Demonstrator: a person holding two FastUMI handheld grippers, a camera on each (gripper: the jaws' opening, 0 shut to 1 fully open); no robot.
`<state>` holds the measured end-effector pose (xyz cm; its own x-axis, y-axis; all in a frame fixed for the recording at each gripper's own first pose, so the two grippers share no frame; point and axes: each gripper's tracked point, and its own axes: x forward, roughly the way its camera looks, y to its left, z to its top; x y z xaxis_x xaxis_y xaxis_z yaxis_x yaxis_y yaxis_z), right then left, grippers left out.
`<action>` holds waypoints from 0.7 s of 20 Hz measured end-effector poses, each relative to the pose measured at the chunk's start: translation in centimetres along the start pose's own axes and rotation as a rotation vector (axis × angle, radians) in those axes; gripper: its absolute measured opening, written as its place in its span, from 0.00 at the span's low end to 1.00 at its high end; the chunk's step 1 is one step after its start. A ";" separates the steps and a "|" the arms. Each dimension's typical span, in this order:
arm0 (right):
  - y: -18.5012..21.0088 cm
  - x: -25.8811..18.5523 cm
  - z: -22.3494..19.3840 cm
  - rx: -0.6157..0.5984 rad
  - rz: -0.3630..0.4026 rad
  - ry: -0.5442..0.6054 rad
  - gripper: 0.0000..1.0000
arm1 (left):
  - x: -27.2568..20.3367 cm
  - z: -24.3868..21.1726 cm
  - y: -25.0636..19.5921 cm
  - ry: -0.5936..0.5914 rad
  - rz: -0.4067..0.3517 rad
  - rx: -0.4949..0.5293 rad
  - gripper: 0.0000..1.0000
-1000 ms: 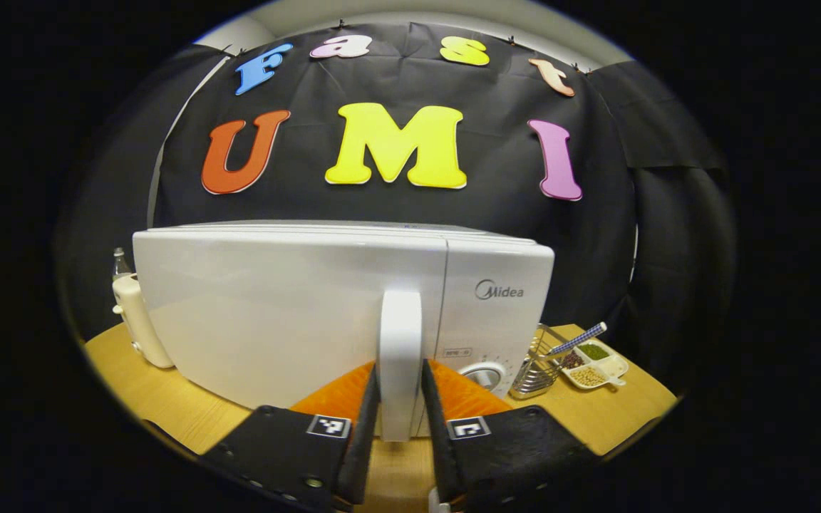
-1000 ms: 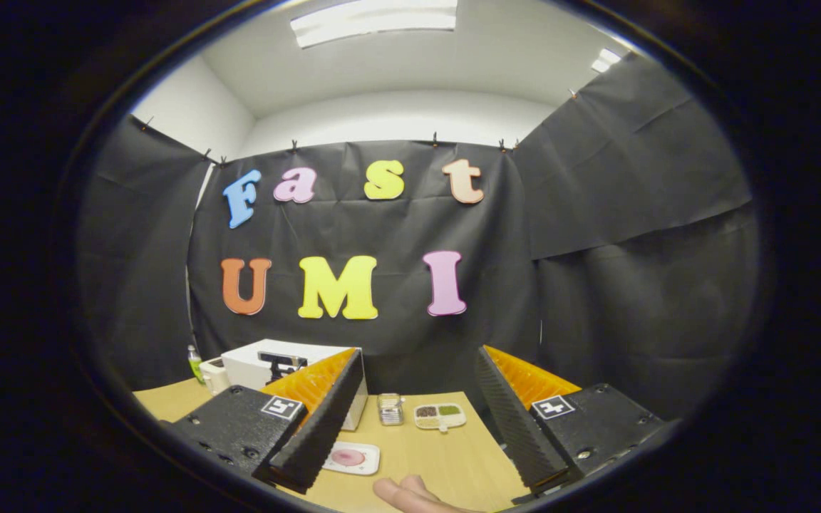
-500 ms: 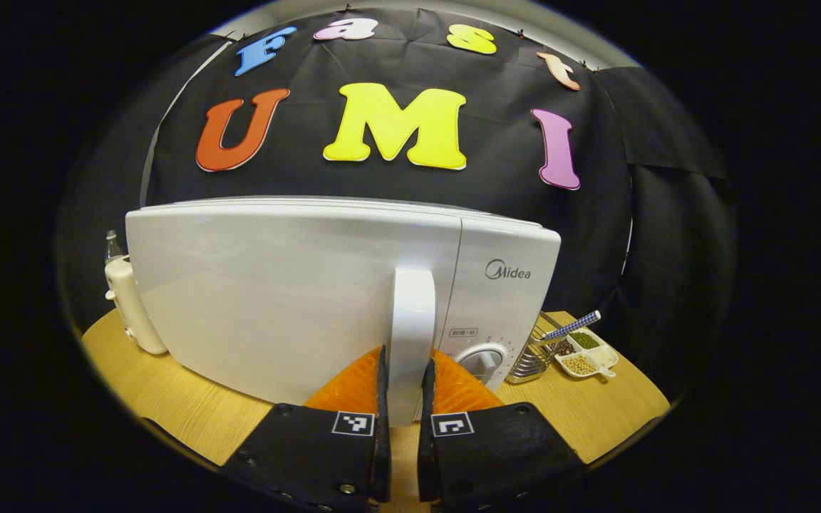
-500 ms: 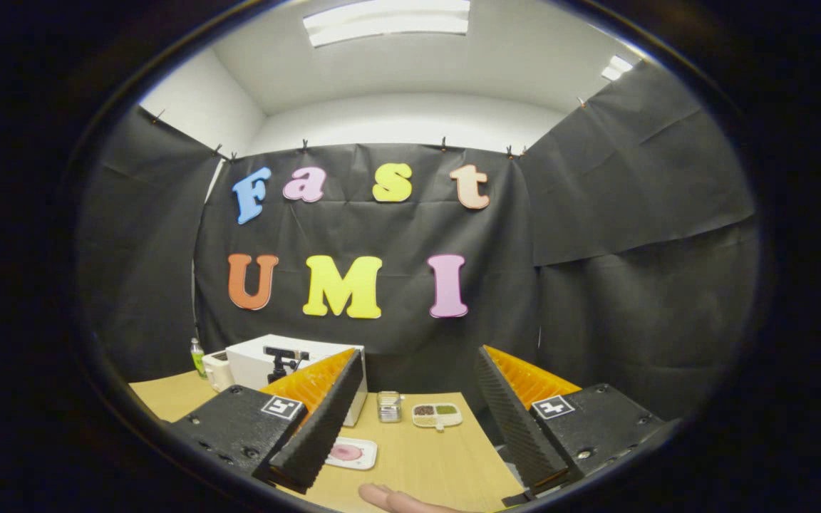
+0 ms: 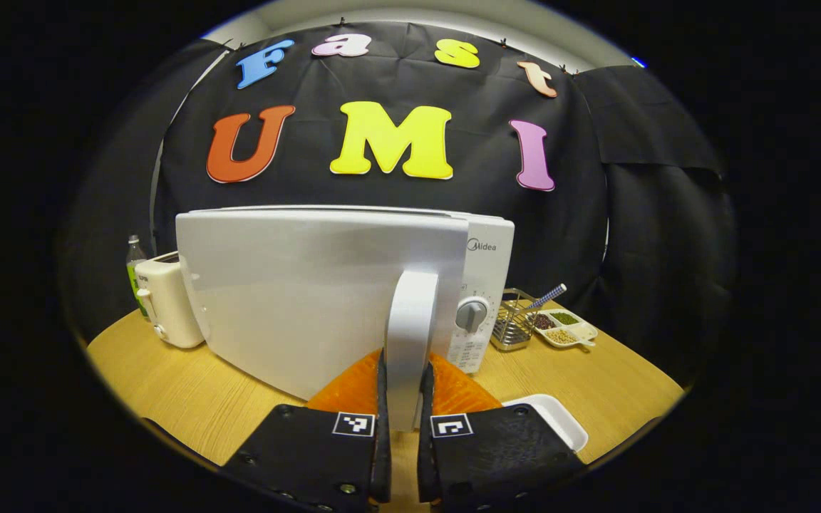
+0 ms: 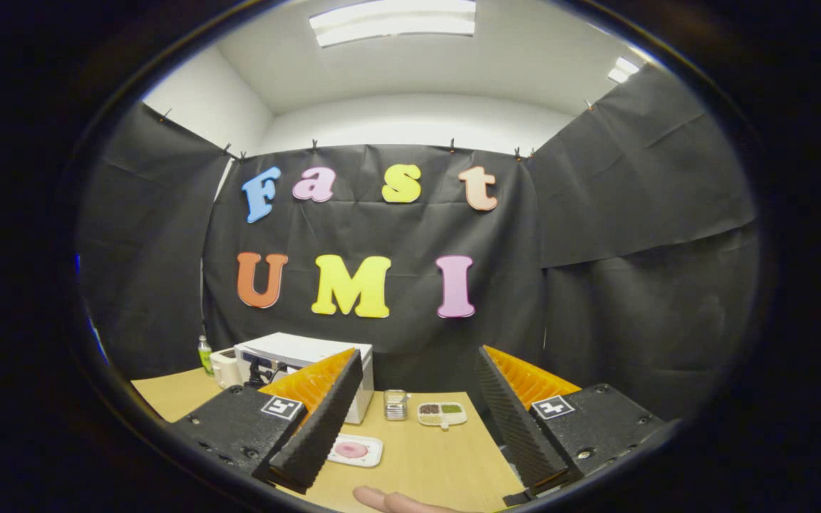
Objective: Open the microwave oven with the left hand, put the food in, and close the microwave oven.
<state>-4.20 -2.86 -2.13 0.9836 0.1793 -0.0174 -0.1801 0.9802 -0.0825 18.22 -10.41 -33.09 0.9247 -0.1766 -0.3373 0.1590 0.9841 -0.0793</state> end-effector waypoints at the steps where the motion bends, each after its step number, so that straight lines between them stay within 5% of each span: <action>1: 0.3 -0.1 -0.1 -0.001 0.002 0.005 0.96 | -0.9 -0.2 0.4 0.005 0.002 0.013 0.14; 14: 5.6 -0.8 -1.5 -0.037 0.057 0.028 0.96 | -13.2 -2.6 10.1 -0.064 0.069 0.038 0.17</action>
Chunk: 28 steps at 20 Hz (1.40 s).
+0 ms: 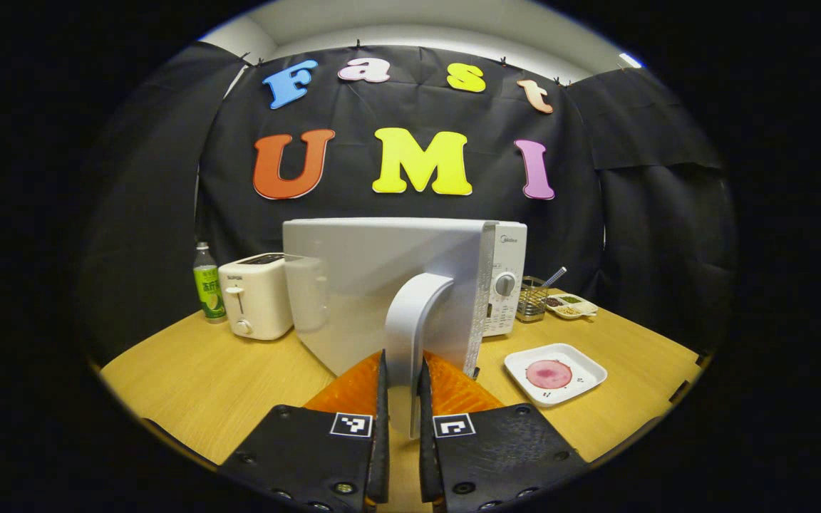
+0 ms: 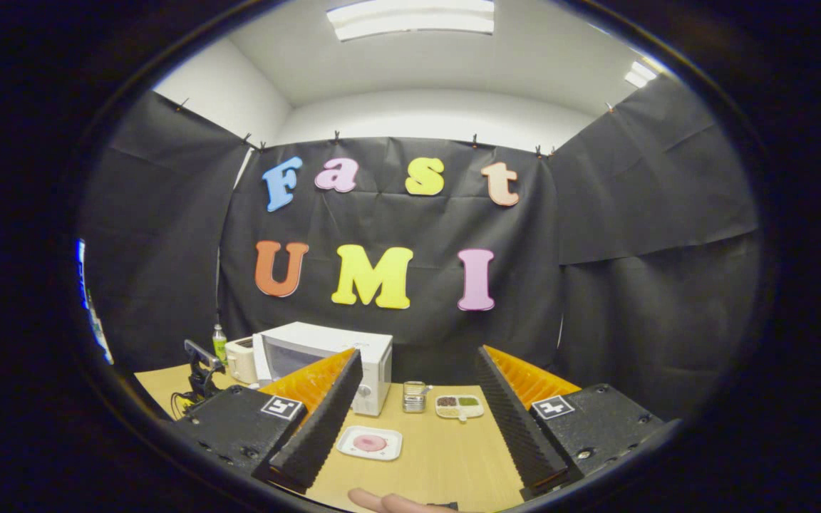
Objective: Open the microwave oven with the left hand, put the food in, and close the microwave oven.
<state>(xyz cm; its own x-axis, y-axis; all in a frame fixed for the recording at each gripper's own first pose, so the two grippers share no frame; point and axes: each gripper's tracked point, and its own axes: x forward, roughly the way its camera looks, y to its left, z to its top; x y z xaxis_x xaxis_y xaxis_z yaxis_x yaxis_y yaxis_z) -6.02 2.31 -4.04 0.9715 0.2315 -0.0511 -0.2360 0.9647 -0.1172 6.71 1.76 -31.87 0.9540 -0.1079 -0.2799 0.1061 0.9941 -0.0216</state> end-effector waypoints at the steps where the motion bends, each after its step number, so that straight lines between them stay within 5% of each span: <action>1: 0.6 0.0 -0.1 0.001 0.011 0.003 0.96 | -1.1 -0.3 1.4 0.004 0.023 -0.012 0.17; 3: 1.3 0.0 -0.5 0.005 0.023 0.009 0.96 | -3.6 -2.2 4.1 0.061 0.044 -0.058 0.19; 4: 1.6 0.0 -0.6 0.008 0.029 0.010 0.96 | -5.0 -2.9 5.4 0.083 0.064 -0.065 0.36; 5: 2.0 0.1 -0.7 0.007 0.035 0.014 0.96 | -6.5 -3.4 7.2 0.089 0.099 -0.050 0.24; 7: 2.2 0.4 -1.4 0.003 0.038 0.025 0.96 | -9.3 -3.3 9.8 0.067 0.142 -0.044 0.61; 10: 2.6 1.5 -2.9 -0.019 0.039 0.067 0.95 | -12.5 -2.2 11.2 0.033 0.157 -0.048 0.97; 17: 1.8 6.8 -7.1 -0.035 0.038 0.208 0.96 | -15.5 5.5 11.3 -0.067 0.213 -0.068 0.94; 28: -2.5 18.6 -17.7 -0.052 0.025 0.542 1.00 | -13.8 16.6 6.9 -0.196 0.232 0.002 0.93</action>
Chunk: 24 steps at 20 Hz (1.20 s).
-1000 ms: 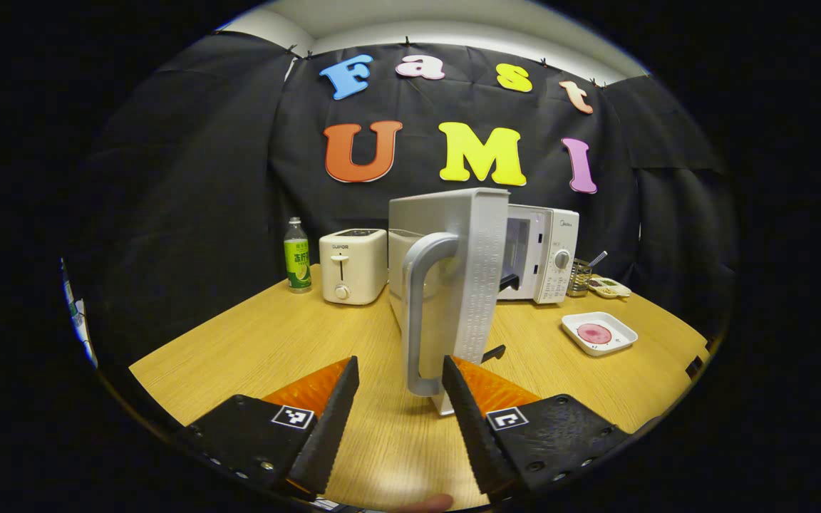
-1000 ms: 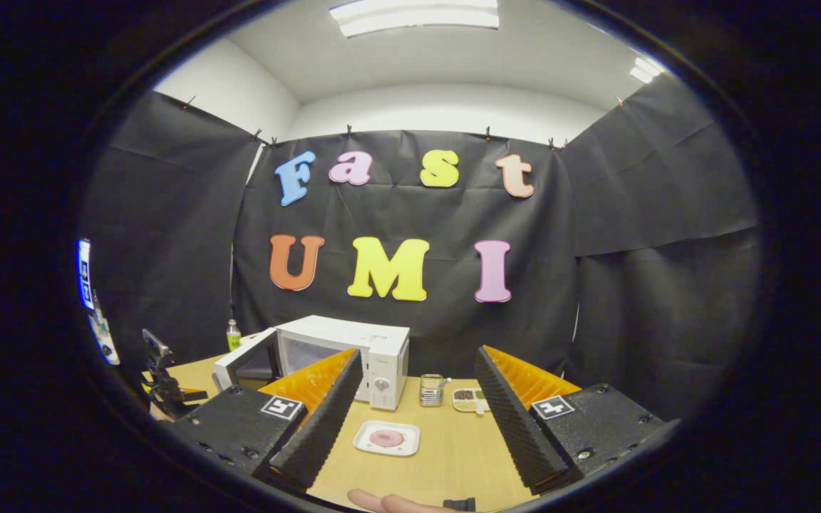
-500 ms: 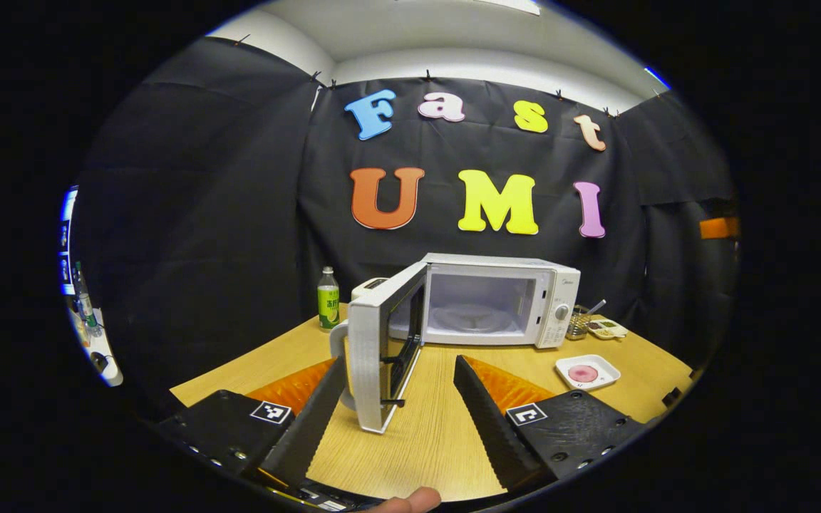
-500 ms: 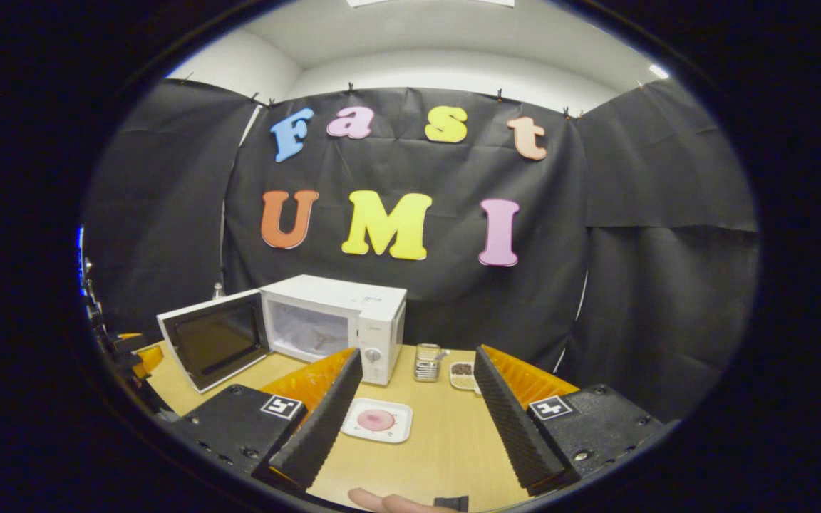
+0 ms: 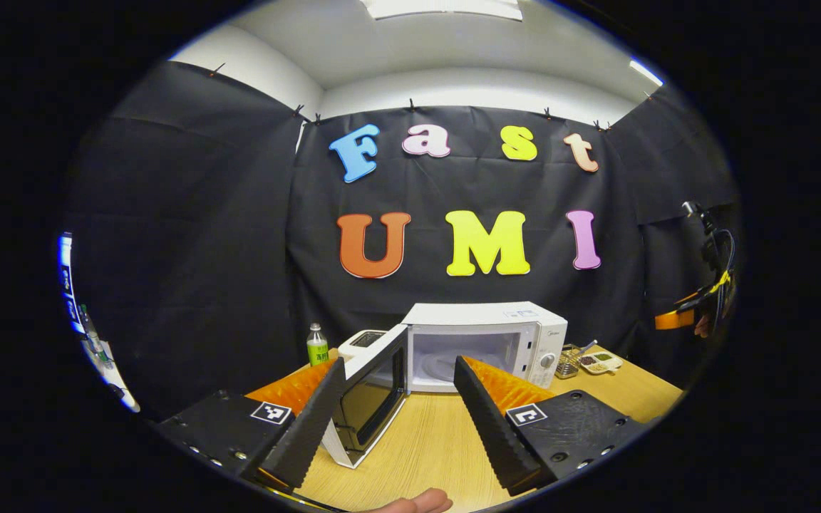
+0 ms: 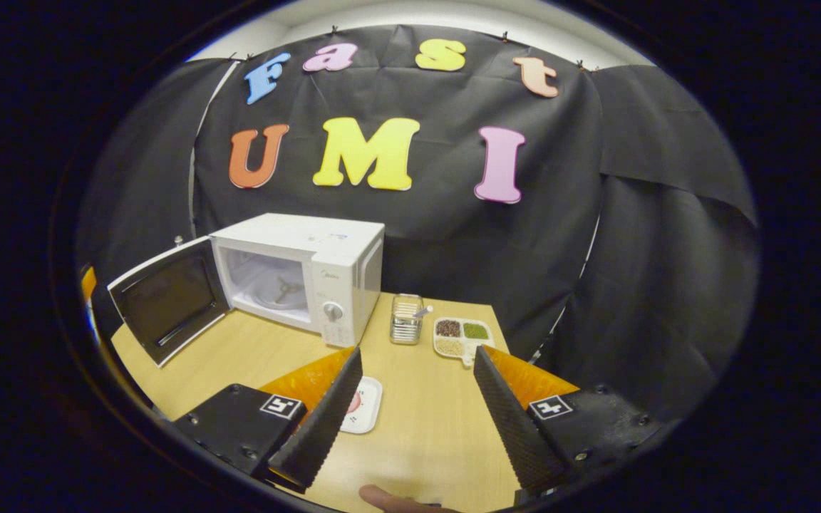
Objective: Open the microwave oven with the left hand, put the food in, and close the microwave oven.
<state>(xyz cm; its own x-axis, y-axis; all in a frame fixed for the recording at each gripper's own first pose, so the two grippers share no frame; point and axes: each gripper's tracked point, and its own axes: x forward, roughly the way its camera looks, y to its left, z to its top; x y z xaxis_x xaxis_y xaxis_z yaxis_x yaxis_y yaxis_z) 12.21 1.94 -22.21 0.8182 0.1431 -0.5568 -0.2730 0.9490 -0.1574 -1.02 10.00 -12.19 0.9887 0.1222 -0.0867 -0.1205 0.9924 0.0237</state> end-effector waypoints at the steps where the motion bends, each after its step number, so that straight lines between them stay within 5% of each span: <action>1: -0.1 1.8 -0.8 0.000 0.012 0.042 0.96 | 0.2 0.4 -0.5 -0.001 0.002 0.003 0.93; 6: 0.7 9.0 -7.0 0.049 0.121 0.301 0.96 | 1.1 1.1 -3.1 0.011 -0.004 0.016 0.93; 13: 5.3 14.5 -15.1 0.184 0.364 0.646 0.81 | 0.9 1.3 -4.6 -0.002 0.032 0.050 0.96; 15: 6.7 15.1 -16.2 0.235 0.429 0.703 0.74 | 0.4 1.8 -4.9 -0.014 0.033 0.057 0.96; 16: 7.4 15.3 -16.4 0.260 0.456 0.726 0.68 | 0.1 1.9 -4.8 -0.018 0.038 0.059 0.88; 18: 8.5 15.4 -17.1 0.282 0.510 0.779 0.54 | -0.2 2.3 -4.4 -0.033 0.063 0.060 0.96; 24: 8.7 16.8 -18.6 0.294 0.537 0.838 0.34 | -0.5 3.5 -3.7 -0.083 0.096 0.046 0.96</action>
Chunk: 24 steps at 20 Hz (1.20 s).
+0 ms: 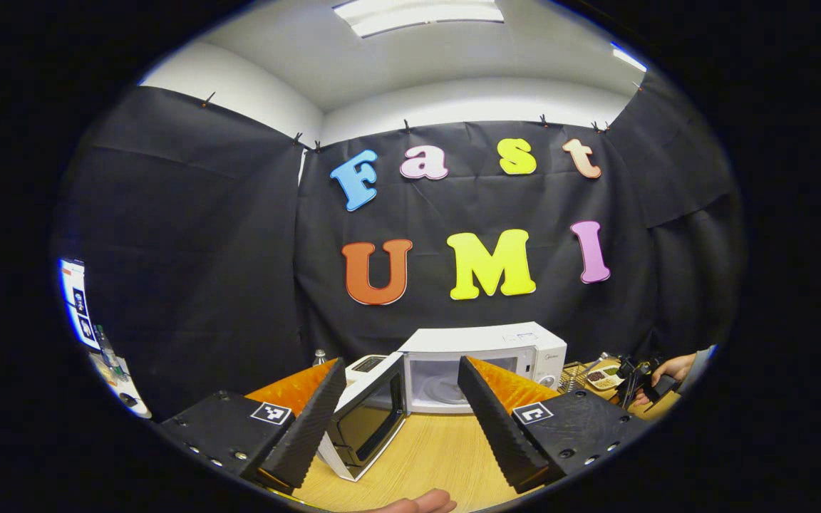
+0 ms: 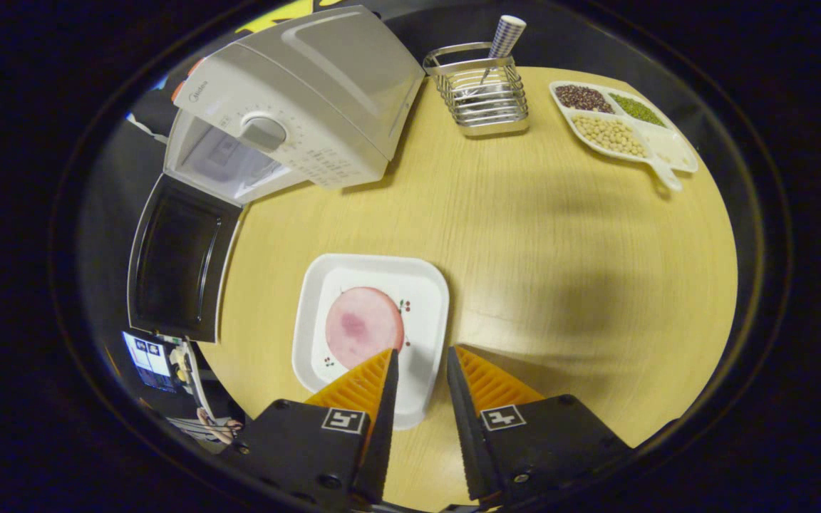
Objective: Open the microwave oven with the left hand, put the food in, and close the microwave oven.
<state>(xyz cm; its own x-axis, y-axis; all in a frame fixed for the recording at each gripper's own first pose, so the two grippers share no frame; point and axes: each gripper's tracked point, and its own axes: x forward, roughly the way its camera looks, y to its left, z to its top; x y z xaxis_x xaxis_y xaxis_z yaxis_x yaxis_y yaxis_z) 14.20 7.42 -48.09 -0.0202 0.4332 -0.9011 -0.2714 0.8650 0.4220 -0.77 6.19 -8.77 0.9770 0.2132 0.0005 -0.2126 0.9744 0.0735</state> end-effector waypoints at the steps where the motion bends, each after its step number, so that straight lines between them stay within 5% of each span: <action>1: 0.0 0.4 0.0 0.009 0.011 0.012 0.42 | 0.1 0.2 0.3 -0.009 0.011 -0.005 0.96; 2: 0.3 0.3 0.0 0.006 0.031 0.021 0.24 | 0.1 0.6 0.5 -0.017 0.017 -0.014 0.96; 4: -0.3 0.9 0.0 -0.003 0.037 0.029 0.10 | -0.2 0.9 0.6 -0.026 0.019 -0.040 0.97; 5: -0.4 0.8 0.2 0.016 0.039 0.033 0.00 | -0.3 1.1 1.0 -0.037 0.024 -0.054 0.88; 6: -0.5 0.9 0.0 0.013 0.042 0.038 0.00 | -0.3 1.3 1.3 -0.048 0.030 -0.068 0.96; 10: -0.2 1.0 0.1 0.034 0.070 0.007 0.00 | -0.8 2.0 1.4 -0.080 0.019 -0.099 0.93; 15: 0.3 0.8 -0.8 0.205 0.163 -0.070 0.00 | -1.3 2.0 0.9 -0.076 -0.014 -0.086 0.93; 16: 0.6 0.7 -1.2 0.231 0.177 -0.072 0.00 | -1.3 1.9 0.9 -0.071 -0.021 -0.081 0.81; 17: 1.0 0.5 -1.5 0.261 0.191 -0.079 0.00 | -1.3 1.7 0.9 -0.066 -0.025 -0.074 0.81; 18: 1.5 0.2 -1.8 0.284 0.203 -0.086 0.00 | -1.4 1.3 0.9 -0.058 -0.032 -0.065 0.93; 20: 2.6 -0.6 -2.1 0.331 0.226 -0.112 0.00 | -1.5 0.8 1.0 -0.046 -0.043 -0.051 0.93; 21: 3.5 -1.0 -2.0 0.355 0.242 -0.130 0.04 | -1.5 0.4 1.0 -0.041 -0.046 -0.048 0.81; 22: 4.3 -1.5 -2.1 0.366 0.256 -0.145 0.00 | -1.5 0.3 1.0 -0.038 -0.050 -0.051 0.81; 23: 5.3 -1.9 -2.0 0.383 0.273 -0.166 0.04 | -1.4 0.1 1.0 -0.037 -0.060 -0.058 0.93; 24: 6.5 -2.1 -2.0 0.400 0.288 -0.188 0.00 | -1.3 0.0 1.2 -0.037 -0.065 -0.062 0.93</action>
<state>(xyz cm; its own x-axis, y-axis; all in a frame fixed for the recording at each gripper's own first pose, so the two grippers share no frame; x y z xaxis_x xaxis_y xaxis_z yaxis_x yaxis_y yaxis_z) 10.58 11.65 -43.68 0.1432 0.6735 -0.7251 0.1089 0.7175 0.6880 -2.31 7.07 -8.69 0.9885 0.1472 0.0342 -0.1477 0.9890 0.0123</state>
